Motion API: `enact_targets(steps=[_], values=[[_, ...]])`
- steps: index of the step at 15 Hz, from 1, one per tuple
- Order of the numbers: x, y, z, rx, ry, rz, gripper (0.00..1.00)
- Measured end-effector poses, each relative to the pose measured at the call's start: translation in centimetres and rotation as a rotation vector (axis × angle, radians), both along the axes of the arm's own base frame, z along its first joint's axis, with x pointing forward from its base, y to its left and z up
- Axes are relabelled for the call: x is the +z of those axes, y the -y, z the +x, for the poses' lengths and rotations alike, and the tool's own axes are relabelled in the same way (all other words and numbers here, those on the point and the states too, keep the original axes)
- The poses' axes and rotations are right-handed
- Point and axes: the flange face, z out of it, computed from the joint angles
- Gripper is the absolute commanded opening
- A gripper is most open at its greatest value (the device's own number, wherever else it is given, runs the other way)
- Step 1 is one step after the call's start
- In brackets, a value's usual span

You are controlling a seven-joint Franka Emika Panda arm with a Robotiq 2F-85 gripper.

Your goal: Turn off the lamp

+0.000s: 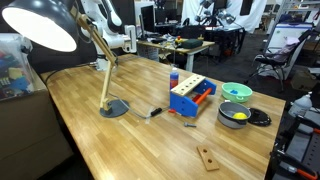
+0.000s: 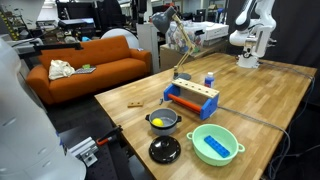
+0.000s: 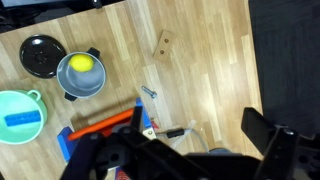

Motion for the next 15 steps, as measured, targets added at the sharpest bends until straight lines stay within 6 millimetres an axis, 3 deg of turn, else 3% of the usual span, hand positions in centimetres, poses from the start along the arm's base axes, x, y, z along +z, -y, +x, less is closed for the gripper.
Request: enact_targets(steps=[8, 11, 15], values=[[-0.2, 0.1, 0.5, -0.001, 0.023, -0.022, 1.0], [-1.2, -0.3, 3.3, -0.022, 0.088, -0.064, 1.0], [-3.0, -3.8, 7.7, -0.016, 0.153, -0.108, 1.0]])
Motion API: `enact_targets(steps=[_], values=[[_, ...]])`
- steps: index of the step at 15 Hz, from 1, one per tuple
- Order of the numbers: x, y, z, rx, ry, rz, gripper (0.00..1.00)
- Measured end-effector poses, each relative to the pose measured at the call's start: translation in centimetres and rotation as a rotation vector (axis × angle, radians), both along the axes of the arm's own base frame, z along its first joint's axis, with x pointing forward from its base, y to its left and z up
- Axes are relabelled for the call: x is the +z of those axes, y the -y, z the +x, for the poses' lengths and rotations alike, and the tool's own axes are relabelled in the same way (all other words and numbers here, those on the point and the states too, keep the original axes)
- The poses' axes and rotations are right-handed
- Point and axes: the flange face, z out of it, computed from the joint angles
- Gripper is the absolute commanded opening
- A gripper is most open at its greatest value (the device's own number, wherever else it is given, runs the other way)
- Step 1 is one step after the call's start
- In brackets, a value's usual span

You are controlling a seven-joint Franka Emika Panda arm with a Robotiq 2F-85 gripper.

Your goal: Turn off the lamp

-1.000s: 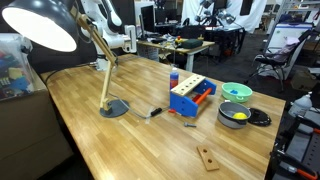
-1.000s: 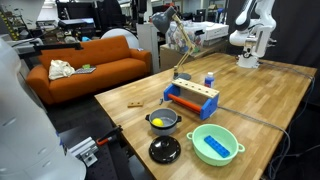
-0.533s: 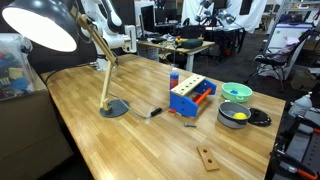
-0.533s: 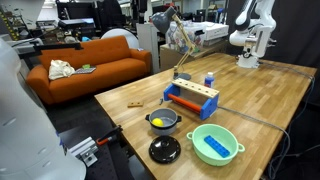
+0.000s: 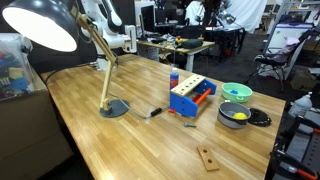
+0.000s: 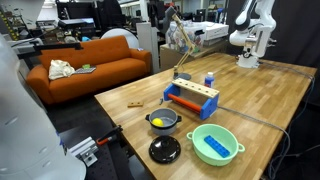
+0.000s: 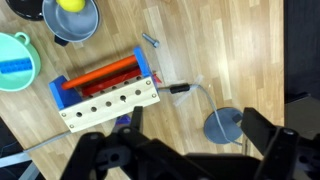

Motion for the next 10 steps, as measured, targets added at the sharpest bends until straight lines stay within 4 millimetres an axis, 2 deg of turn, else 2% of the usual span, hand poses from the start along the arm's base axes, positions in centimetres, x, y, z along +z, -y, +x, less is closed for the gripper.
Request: enact_targets(steps=[2, 10], values=[[-1.1, -1.63, 1.19, 0.01, -0.002, -0.01, 1.0], [-0.66, -1.24, 1.1, 0.004, 0.004, -0.011, 1.0]])
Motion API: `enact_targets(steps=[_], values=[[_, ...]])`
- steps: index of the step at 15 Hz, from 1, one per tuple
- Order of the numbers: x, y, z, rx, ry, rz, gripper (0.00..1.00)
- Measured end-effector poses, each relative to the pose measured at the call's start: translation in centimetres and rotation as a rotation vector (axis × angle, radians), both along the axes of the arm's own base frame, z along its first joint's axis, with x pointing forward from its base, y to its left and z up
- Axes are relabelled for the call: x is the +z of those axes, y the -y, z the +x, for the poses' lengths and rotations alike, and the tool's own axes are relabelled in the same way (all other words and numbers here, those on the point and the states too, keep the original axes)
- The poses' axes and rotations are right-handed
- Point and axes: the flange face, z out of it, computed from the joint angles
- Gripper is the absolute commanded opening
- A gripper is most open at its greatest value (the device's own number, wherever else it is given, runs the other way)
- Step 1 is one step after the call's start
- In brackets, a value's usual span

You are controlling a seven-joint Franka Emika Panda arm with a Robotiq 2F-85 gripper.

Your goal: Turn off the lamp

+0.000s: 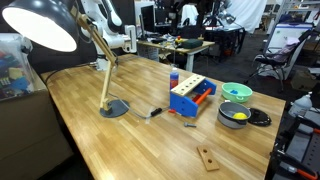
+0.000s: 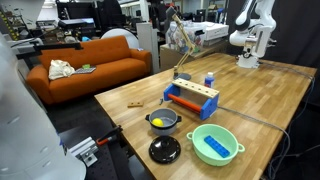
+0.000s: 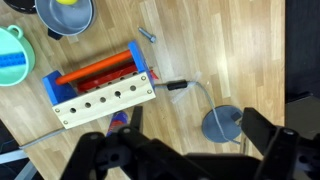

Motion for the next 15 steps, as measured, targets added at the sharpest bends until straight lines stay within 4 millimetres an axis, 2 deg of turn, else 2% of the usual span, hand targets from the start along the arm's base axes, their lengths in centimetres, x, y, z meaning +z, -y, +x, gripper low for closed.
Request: enact_targets(steps=[6, 10, 15], values=[[0.5, -0.6, 0.8, 0.011, 0.065, -0.012, 1.0], [-0.5, -3.2, 2.7, 0.077, 0.137, -0.07, 1.0], [-3.2, -6.8, 5.6, 0.131, 0.14, -0.094, 1.0]])
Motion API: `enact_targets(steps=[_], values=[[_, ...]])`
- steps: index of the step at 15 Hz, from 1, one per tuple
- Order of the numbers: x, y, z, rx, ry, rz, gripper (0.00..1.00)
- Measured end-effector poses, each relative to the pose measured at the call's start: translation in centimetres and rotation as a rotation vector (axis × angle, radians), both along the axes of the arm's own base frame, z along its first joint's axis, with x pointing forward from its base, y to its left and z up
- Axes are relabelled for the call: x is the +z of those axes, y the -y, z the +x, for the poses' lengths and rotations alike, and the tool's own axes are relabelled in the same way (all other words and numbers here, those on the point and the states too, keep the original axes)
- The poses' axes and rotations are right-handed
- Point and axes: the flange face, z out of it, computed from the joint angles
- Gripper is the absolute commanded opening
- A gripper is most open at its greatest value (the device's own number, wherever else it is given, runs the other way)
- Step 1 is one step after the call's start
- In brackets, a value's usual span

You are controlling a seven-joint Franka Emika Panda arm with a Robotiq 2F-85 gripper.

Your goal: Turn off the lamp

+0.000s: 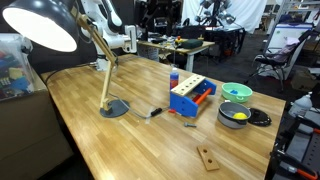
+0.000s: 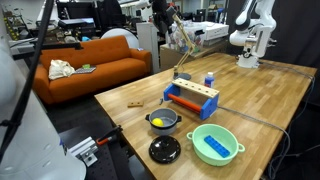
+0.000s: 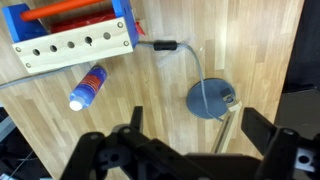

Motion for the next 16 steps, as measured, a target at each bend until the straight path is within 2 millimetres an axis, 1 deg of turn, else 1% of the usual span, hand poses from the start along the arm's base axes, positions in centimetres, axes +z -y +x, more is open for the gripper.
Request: enact_targets(steps=[3, 6, 7, 8, 11, 14, 16], values=[[-2.1, -1.5, 2.1, 0.001, -0.022, 0.009, 1.0], [-4.7, -2.0, 4.5, -0.016, -0.054, -0.005, 1.0], [-5.3, -2.1, 5.1, -0.02, -0.059, -0.009, 1.0], [-5.6, -2.3, 5.4, -0.022, -0.061, -0.01, 1.0], [-5.1, -2.6, 5.5, -0.02, -0.059, -0.011, 1.0], [-5.1, -2.6, 5.4, -0.022, -0.063, -0.014, 1.0], [-5.5, -2.2, 5.8, -0.032, -0.06, -0.02, 1.0]])
